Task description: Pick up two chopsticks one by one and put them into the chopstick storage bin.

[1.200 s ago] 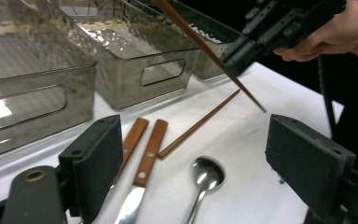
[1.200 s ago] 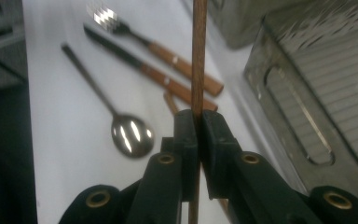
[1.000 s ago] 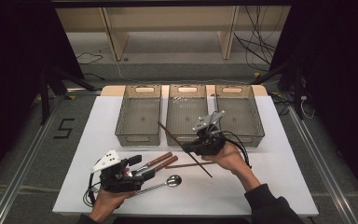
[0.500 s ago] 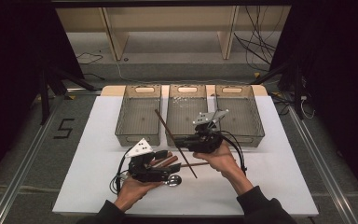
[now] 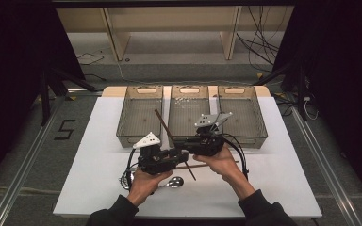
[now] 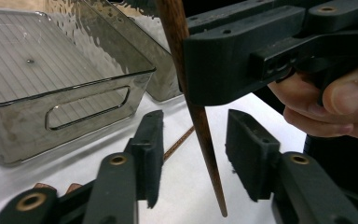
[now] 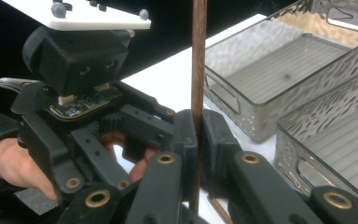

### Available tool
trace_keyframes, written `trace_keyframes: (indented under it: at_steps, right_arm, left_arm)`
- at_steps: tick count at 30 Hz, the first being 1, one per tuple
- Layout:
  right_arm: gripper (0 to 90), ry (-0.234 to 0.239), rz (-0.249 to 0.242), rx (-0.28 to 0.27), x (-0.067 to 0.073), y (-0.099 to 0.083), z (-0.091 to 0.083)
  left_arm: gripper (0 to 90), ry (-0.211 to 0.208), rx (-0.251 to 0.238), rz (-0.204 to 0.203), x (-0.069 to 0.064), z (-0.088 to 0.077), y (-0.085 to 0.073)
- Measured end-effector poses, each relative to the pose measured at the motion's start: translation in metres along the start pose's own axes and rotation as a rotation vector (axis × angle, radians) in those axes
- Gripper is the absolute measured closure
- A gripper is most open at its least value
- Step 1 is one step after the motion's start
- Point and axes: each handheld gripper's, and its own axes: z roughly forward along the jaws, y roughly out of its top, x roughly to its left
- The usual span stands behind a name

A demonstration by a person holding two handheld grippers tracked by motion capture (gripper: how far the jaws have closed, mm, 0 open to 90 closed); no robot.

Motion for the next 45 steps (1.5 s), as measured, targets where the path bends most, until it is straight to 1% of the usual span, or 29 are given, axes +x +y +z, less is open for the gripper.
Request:
trace_keyframes:
  at_steps: [1, 4, 8, 10, 14, 15, 17, 19, 21, 22, 23, 26, 27, 28, 29, 31, 34, 37, 39, 42, 45]
  right_arm:
    - [85.4, 0.000, 0.000, 0.000, 0.000, 0.000, 0.000]
    - [85.4, -0.001, -0.003, -0.003, 0.000, 0.000, 0.000]
    - [85.4, -0.004, -0.006, -0.005, 0.001, 0.000, 0.000]
    - [85.4, -0.009, -0.006, -0.009, 0.001, -0.001, 0.001]
    - [85.4, -0.007, -0.004, -0.012, 0.000, -0.002, 0.001]
    - [85.4, -0.009, -0.008, -0.013, 0.001, -0.002, 0.001]
    - [85.4, -0.011, -0.009, -0.015, 0.001, -0.002, 0.001]
    - [85.3, -0.015, -0.010, -0.017, 0.001, -0.002, 0.001]
    - [85.2, -0.015, -0.006, -0.020, 0.000, -0.002, 0.000]
    - [85.2, -0.015, -0.006, -0.023, 0.000, -0.003, -0.001]
    - [85.1, -0.013, -0.003, -0.027, 0.000, -0.003, -0.001]
    - [84.2, -0.013, 0.000, -0.027, 0.000, -0.004, -0.002]
    - [82.3, -0.015, 0.000, -0.034, 0.000, -0.004, -0.003]
    - [77.3, -0.023, 0.002, -0.054, -0.001, -0.004, -0.008]
    - [77.3, -0.023, 0.002, -0.054, -0.001, -0.004, -0.008]
    - [71.4, -0.030, 0.007, -0.073, -0.002, -0.004, -0.015]
    - [62.3, -0.055, 0.009, -0.067, -0.003, -0.008, -0.026]
    - [48.5, -0.099, 0.005, -0.054, -0.002, -0.015, -0.036]
    - [42.4, -0.137, -0.012, -0.045, -0.001, -0.021, -0.043]
    - [37.3, -0.183, -0.040, -0.035, 0.002, -0.031, -0.051]
    - [34.4, -0.212, -0.056, -0.024, 0.005, -0.040, -0.056]
  left_arm:
    - [57.4, -0.001, 0.002, -0.001, 0.000, 0.000, 0.000]
    - [61.5, -0.009, 0.000, -0.013, 0.002, 0.000, 0.000]
    - [65.5, -0.023, 0.000, -0.012, 0.002, -0.001, 0.000]
    - [68.5, -0.024, -0.004, -0.015, 0.002, -0.002, 0.000]
    - [71.4, -0.029, -0.015, -0.027, 0.004, -0.003, 0.001]
    - [74.8, -0.029, -0.014, -0.031, 0.004, -0.004, 0.002]
    - [76.2, -0.026, -0.009, -0.035, 0.005, -0.004, 0.002]
    - [80.6, -0.023, 0.000, -0.051, 0.005, -0.004, 0.003]
    - [82.7, -0.017, 0.001, -0.064, 0.007, -0.005, 0.003]
    - [83.6, -0.023, 0.003, -0.075, 0.007, -0.005, 0.003]
    - [84.0, -0.021, 0.006, -0.069, 0.007, -0.005, 0.004]
    - [84.5, -0.011, 0.016, -0.069, 0.005, -0.005, 0.005]
    - [84.6, -0.008, 0.018, -0.068, 0.006, -0.006, 0.005]
    - [84.6, -0.007, 0.020, -0.071, 0.007, -0.007, 0.006]
    - [84.6, -0.005, 0.018, -0.073, 0.009, -0.008, 0.007]
    - [84.6, 0.003, 0.015, -0.079, 0.015, -0.012, 0.009]
    - [84.6, 0.012, 0.021, -0.097, 0.025, -0.020, 0.016]
    - [84.5, 0.038, 0.018, -0.110, 0.036, -0.032, 0.026]
    - [84.5, 0.063, 0.018, -0.104, 0.044, -0.041, 0.034]
    - [84.5, 0.098, 0.022, -0.098, 0.054, -0.052, 0.046]
    - [84.5, 0.118, 0.028, -0.099, 0.062, -0.061, 0.059]
